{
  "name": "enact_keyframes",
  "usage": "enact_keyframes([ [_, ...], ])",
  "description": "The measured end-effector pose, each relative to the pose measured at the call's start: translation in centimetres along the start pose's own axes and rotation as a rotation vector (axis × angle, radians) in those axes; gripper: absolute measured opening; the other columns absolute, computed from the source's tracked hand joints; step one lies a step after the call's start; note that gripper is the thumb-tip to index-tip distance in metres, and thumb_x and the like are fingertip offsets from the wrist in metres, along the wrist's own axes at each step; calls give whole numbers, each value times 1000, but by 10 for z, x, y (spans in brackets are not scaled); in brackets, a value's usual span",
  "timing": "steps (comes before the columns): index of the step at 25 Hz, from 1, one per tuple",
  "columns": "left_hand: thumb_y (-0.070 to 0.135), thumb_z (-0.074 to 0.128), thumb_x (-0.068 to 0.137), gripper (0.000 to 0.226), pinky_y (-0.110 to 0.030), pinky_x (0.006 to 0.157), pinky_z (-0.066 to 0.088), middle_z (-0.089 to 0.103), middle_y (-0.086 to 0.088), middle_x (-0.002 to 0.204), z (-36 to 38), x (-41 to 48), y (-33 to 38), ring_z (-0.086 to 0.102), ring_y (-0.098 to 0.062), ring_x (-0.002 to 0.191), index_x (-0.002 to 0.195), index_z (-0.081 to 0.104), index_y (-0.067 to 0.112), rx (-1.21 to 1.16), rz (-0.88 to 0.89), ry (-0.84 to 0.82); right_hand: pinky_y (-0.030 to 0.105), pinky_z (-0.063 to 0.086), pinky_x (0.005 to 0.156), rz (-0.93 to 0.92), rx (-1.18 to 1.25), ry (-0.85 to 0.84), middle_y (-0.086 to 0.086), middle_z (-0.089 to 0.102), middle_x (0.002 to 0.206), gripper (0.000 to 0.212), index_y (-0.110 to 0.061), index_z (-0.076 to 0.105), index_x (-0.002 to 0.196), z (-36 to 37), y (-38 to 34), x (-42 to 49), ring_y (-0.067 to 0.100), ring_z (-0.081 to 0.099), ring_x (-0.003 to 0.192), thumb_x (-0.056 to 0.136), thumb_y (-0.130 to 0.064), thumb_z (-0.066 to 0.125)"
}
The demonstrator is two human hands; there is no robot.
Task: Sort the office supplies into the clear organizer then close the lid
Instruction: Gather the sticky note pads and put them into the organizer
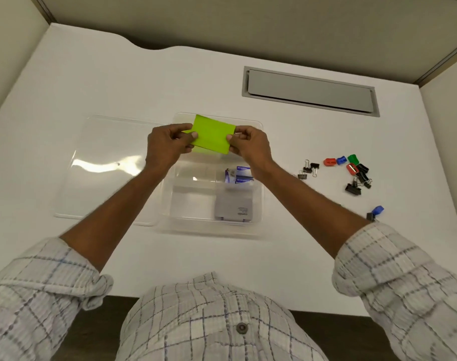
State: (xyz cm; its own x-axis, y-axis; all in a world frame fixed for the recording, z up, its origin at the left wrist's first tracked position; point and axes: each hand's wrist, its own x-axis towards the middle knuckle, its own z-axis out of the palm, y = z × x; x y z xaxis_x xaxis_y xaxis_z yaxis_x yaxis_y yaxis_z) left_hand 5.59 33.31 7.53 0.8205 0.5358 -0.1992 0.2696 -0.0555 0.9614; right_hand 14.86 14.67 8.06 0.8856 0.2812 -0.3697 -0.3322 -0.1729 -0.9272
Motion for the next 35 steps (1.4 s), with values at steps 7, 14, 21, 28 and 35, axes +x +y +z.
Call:
enact_keyframes([
  [7, 29, 86, 76, 48, -34, 87, 58, 76, -12, 96, -23, 33, -12, 74, -26, 79, 116, 73, 7, 305, 30, 18, 48, 60, 80, -89, -337, 154, 17, 74, 92, 29, -4, 67, 108, 45, -11, 35, 32, 73, 85, 82, -9, 79],
  [14, 38, 84, 76, 55, -29, 88, 51, 76, -5, 98, -29, 49, -10, 70, -20, 96, 122, 70, 11, 605, 93, -50, 44, 58, 84, -206, -548, 148, 9, 73, 97, 25, -5, 71, 103, 52, -3, 41, 23, 70, 91, 80, -12, 80],
  [21, 31, 78, 83, 41, -39, 84, 51, 67, -9, 107, -27, 59, -9, 63, -29, 102, 119, 71, 13, 872, 271, -142, 36, 52, 87, -348, -906, 82, 5, 76, 98, 16, -19, 79, 99, 62, 0, 34, 24, 69, 93, 88, -16, 68],
  [28, 23, 51, 101, 29, -43, 85, 52, 67, -17, 113, -1, 61, 0, 64, -36, 99, 117, 71, 9, 1113, 318, -482, 37, 49, 94, -450, -1107, 26, 6, 72, 116, 26, -16, 74, 116, 56, -2, 27, 26, 64, 109, 97, -11, 56],
  [35, 41, 19, 109, 59, -45, 101, 41, 60, -25, 123, 24, 40, 22, 53, -40, 120, 122, 58, -1, 1212, 38, -713, 38, 54, 91, -441, -848, 169, 3, 75, 112, 24, -14, 75, 113, 19, 3, -11, 22, 68, 104, 98, -13, 55],
])
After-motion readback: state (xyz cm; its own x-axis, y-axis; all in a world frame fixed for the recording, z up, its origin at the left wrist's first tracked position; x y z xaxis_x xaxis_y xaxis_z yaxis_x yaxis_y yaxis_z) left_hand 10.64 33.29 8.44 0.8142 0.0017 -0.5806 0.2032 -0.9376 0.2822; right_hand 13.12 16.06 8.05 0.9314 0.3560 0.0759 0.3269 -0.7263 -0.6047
